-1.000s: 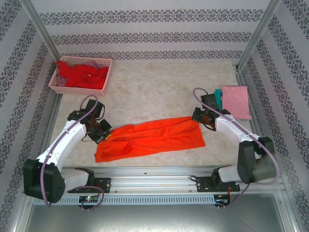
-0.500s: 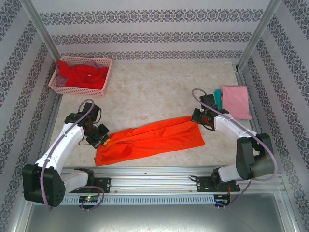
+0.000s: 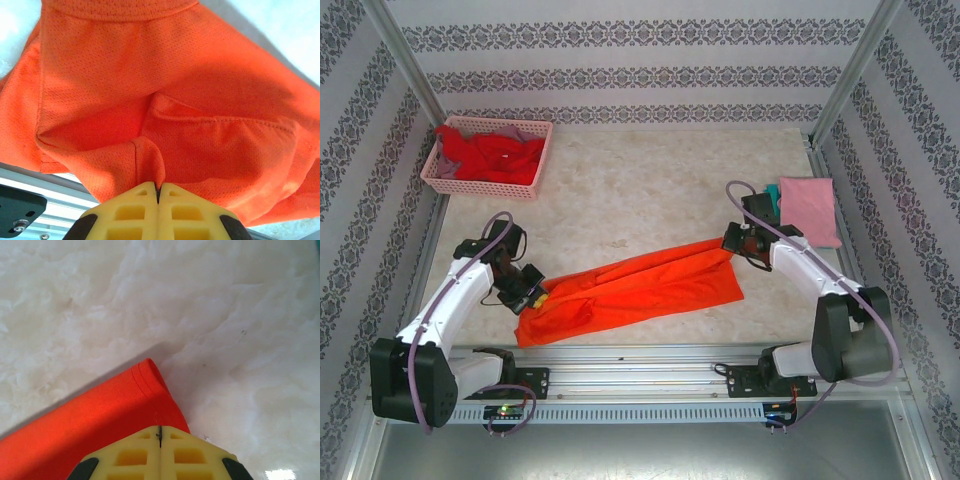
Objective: Fold and stack the t-shirts
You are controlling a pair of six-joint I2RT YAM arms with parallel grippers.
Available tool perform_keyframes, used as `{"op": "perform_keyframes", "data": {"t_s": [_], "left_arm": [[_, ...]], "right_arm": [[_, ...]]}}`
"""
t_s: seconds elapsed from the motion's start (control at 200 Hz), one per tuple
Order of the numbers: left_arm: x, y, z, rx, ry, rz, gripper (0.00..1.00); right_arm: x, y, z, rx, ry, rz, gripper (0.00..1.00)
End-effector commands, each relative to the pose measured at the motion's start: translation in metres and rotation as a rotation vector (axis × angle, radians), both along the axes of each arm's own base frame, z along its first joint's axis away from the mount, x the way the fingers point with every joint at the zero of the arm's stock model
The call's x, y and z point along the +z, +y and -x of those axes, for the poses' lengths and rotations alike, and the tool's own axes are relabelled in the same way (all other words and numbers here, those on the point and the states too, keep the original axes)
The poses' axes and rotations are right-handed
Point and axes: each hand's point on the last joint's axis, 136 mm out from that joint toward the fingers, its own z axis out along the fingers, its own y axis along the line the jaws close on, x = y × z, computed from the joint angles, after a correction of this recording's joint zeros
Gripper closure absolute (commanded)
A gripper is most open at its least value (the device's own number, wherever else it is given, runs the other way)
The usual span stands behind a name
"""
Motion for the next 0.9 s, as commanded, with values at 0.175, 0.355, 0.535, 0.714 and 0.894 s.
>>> {"op": "perform_keyframes", "data": {"t_s": [0.175,0.355,0.535,0.714,0.894], "left_arm": [[-0.007,0.006,0.015,-0.026,0.026,0.016,1.00],[-0.025,0.007,0.025,-0.022,0.057,0.015,1.00],[-0.054,0.004,0.029,-0.007,0.101,0.034,1.00],[-0.077,0.013,0.015,0.011,0.108,-0.025,1.00],[-0.090,0.022,-0.031,0.023,0.052,-0.086,1.00]], "right_arm": [[0.000,-0.012,0.031,-0.013,0.044,0.019,1.00],[-0.028,-0.008,0.053,-0.027,0.119,-0.030,1.00],[-0.049,0.006,0.048,-0.026,0.173,-0.078,1.00],[-0.062,0.016,0.037,-0.021,0.198,-0.089,1.00],[-0.068,0.013,0.024,-0.049,0.189,-0.080,1.00]]}}
